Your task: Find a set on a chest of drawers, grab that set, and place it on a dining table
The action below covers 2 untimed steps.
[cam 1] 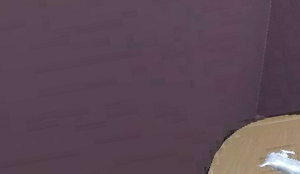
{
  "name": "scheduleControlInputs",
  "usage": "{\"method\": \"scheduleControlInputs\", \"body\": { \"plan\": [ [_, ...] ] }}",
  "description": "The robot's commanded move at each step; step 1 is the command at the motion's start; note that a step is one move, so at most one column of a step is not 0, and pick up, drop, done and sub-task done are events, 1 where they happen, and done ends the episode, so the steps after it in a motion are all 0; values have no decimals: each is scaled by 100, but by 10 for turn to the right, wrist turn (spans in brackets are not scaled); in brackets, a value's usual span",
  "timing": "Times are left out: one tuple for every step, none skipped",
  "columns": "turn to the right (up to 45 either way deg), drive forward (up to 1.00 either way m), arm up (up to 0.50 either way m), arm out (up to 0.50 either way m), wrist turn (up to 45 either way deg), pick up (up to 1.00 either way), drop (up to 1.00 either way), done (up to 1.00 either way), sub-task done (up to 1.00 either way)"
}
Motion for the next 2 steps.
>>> {"method": "scheduleControlInputs", "body": {
  "plan": [
    [0,0,0,0,0,0,100,0,0],
    [0,0,8,0,0,0,0,0,0]
  ]
}}
